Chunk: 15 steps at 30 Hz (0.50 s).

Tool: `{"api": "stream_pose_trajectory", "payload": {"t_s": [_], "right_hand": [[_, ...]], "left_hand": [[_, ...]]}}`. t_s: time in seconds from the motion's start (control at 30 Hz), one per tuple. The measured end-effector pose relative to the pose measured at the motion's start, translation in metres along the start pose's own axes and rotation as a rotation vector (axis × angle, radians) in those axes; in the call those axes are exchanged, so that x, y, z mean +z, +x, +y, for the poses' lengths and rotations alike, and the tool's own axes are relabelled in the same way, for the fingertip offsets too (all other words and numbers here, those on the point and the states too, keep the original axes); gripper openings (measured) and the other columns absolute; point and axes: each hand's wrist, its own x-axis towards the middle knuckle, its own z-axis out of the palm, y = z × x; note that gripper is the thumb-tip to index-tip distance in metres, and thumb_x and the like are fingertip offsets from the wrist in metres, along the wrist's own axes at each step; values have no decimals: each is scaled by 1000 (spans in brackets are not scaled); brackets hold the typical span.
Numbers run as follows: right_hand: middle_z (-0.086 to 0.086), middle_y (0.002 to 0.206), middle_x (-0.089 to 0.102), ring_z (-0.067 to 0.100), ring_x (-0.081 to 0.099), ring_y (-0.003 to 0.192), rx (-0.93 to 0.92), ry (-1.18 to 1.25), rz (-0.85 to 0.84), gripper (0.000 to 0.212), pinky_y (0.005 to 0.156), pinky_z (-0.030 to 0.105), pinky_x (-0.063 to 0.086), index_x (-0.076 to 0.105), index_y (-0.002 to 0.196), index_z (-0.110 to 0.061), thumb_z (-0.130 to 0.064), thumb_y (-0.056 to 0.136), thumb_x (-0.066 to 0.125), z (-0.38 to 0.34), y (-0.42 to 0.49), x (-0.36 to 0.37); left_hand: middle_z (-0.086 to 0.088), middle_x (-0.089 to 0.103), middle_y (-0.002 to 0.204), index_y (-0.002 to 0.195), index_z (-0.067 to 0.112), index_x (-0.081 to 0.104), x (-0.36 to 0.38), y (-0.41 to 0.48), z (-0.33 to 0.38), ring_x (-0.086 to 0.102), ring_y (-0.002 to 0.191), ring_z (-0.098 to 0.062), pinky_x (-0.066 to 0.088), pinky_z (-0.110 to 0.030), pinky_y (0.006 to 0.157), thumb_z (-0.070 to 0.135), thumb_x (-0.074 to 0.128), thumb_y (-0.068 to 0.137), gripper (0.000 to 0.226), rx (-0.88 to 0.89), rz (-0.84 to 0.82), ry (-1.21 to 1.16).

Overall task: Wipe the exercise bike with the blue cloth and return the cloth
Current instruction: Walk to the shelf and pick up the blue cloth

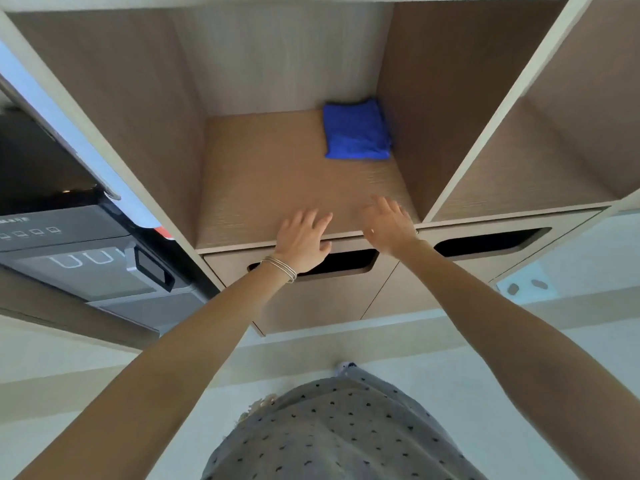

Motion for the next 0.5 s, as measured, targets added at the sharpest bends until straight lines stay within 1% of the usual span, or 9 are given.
{"api": "stream_pose_trajectory", "payload": {"t_s": [0.1,0.2,0.3,0.37,0.5], "right_hand": [[14,138,35,35,34,124,-43,-47,-10,36,100,47,33,47,124,-8,-17,89,47,12,24,-7],[15,136,37,34,36,123,-64,-38,-26,39,99,47,35,44,127,-8,-18,90,46,25,44,-9],[14,141,34,34,33,128,-109,-26,-61,50,102,47,34,33,139,-12,-19,91,44,34,65,-8],[12,147,29,33,31,132,-146,-26,-68,53,105,46,32,26,143,-14,-21,93,42,36,82,-10],[10,155,16,28,17,142,-144,-7,-93,56,115,42,20,21,146,-12,-26,96,42,38,120,-16]], "left_hand": [[-5,28,152,147,26,25,-2,14,3,31,133,-29,31,-40,105,42,44,92,60,-30,24,5],[-6,29,151,147,26,25,-1,24,6,31,132,-30,30,-41,106,43,45,92,61,-70,32,-4],[-7,29,150,148,25,24,-3,33,10,31,133,-30,29,-42,107,44,45,92,63,-91,24,1],[-8,29,151,148,25,22,-9,41,13,30,134,-30,29,-43,108,44,45,92,64,-100,30,-2],[-9,29,151,148,24,21,-17,52,16,29,135,-31,28,-43,110,43,45,92,64,-124,42,-6]]}}
